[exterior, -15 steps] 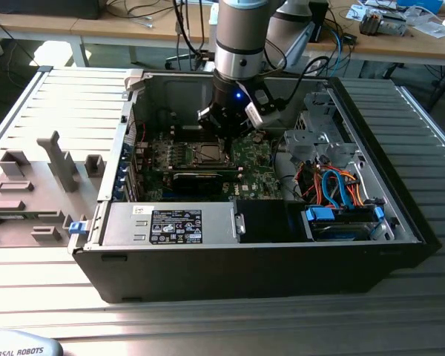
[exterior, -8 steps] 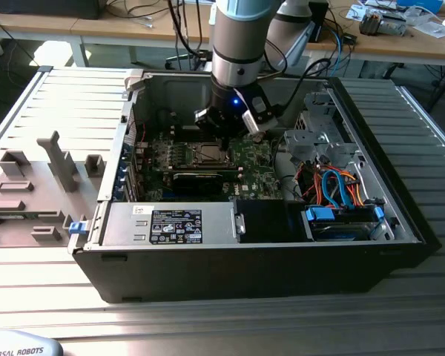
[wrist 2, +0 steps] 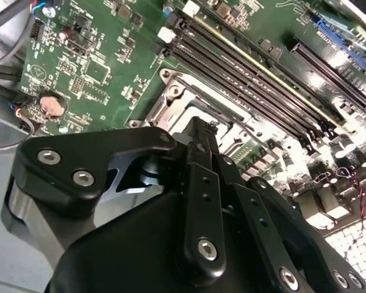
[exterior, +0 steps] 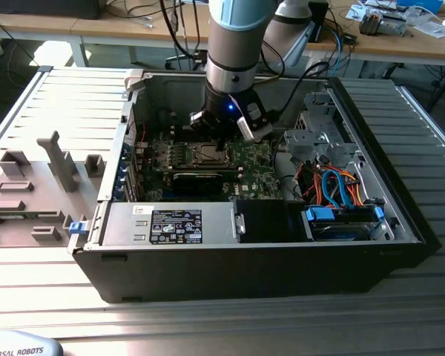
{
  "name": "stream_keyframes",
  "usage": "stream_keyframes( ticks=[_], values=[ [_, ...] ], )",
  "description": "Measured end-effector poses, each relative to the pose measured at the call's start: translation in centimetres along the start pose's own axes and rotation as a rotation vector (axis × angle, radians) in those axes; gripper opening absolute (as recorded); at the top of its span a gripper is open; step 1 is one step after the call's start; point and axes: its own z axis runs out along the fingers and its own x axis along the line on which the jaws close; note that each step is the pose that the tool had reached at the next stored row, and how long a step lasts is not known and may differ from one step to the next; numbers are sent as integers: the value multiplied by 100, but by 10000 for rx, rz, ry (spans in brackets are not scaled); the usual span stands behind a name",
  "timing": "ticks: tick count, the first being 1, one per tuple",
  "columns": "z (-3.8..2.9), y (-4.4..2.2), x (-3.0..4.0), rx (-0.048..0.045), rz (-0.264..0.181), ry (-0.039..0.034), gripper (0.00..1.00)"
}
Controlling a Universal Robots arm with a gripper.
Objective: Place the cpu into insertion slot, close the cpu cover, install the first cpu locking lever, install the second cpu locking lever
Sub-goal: 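Install the second cpu locking lever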
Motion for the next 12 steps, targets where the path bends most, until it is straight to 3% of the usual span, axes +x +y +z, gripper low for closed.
stream_keyframes(
  ticks=[3, 9, 12],
  values=[
    [9, -27, 23, -122, 0, -9, 11],
    [31, -59, 59, -234, -3, -17, 11],
    [41, -76, 86, -244, -2, -17, 11]
  ],
)
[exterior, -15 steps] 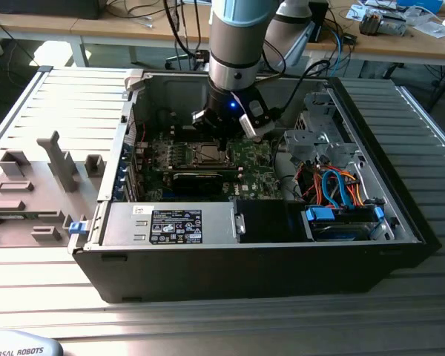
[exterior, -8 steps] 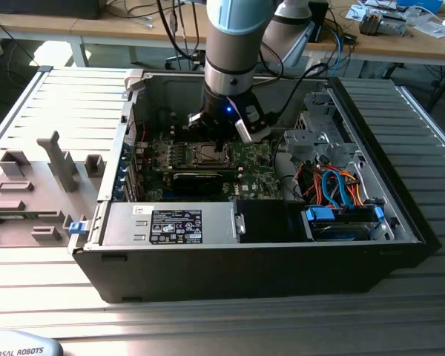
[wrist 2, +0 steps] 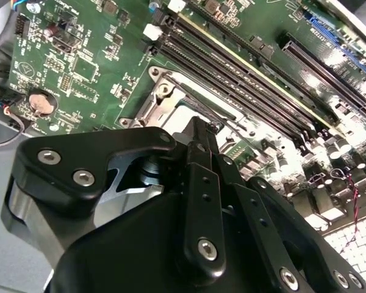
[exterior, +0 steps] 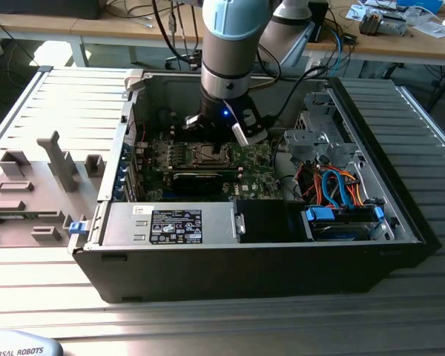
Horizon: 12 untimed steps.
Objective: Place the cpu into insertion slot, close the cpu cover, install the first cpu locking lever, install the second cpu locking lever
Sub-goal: 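Install the second cpu locking lever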
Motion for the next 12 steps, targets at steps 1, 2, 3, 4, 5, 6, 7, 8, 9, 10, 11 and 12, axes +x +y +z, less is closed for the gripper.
stream_keyframes(
  ticks=[1, 2, 3, 4, 5, 6, 7, 8, 9, 10, 11, 12],
  values=[
    [4, -5, 9, -4, 0, -1, 11],
    [5, -10, 18, -5, 0, 0, 11],
    [6, -21, 34, -8, 0, -1, 11],
    [5, -33, 46, -9, 0, -1, 11],
    [3, -51, 59, -12, -1, -1, 11],
    [1, -69, 69, -14, -2, -1, 11],
    [-3, -99, 84, -15, 0, -1, 11],
    [-6, -129, 101, -18, 1, -1, 11],
    [-10, -159, 120, -20, -1, -1, 11],
    [-10, -170, 131, -23, 0, -2, 11],
    [-8, -176, 139, -28, 0, -2, 11],
    [-6, -179, 147, -37, -1, -2, 11]
  ],
)
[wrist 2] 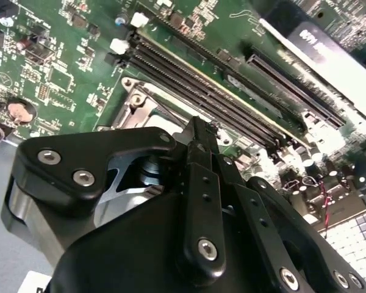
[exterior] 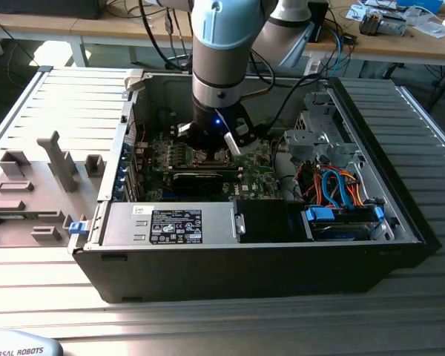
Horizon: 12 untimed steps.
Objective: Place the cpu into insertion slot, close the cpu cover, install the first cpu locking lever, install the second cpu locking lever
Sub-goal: 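Install the second cpu locking lever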
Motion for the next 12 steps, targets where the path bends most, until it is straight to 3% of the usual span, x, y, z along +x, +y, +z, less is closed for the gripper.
stream_keyframes(
  ticks=[5, 12],
  values=[
    [29, -17, 97, -261, -3, -18, 11],
    [53, -67, 203, -274, -6, -19, 11]
  ],
)
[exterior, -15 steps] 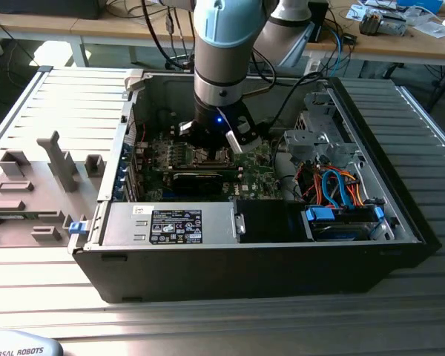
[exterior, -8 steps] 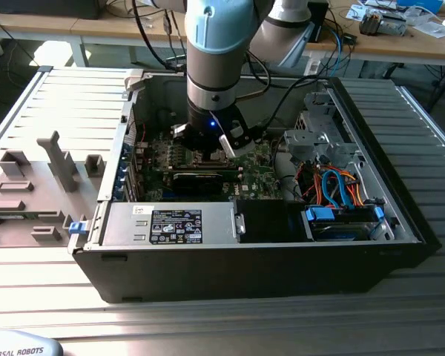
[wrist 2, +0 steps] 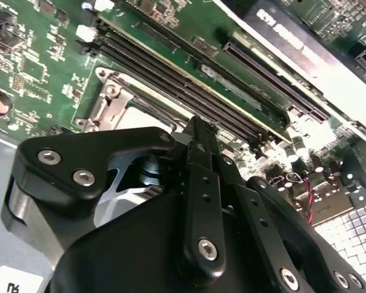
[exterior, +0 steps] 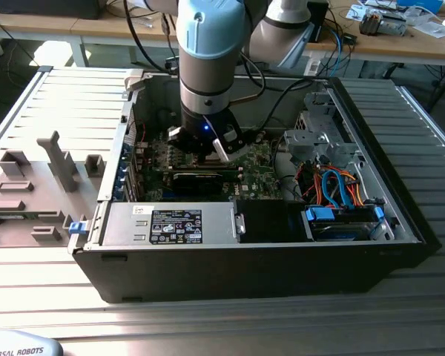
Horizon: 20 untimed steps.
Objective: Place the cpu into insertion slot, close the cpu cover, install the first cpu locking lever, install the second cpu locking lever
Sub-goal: 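Install the second cpu locking lever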
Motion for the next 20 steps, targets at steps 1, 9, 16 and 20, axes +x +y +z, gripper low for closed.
stream_keyframes(
  ticks=[1, 9, 16, 20],
  values=[
    [10, 0, 41, 2, 1, 1, 11],
    [119, 39, 206, 150, 1, 8, 11],
    [246, 61, 218, 173, -1, 8, 11],
    [264, 78, 225, 173, -1, 9, 11]
  ],
)
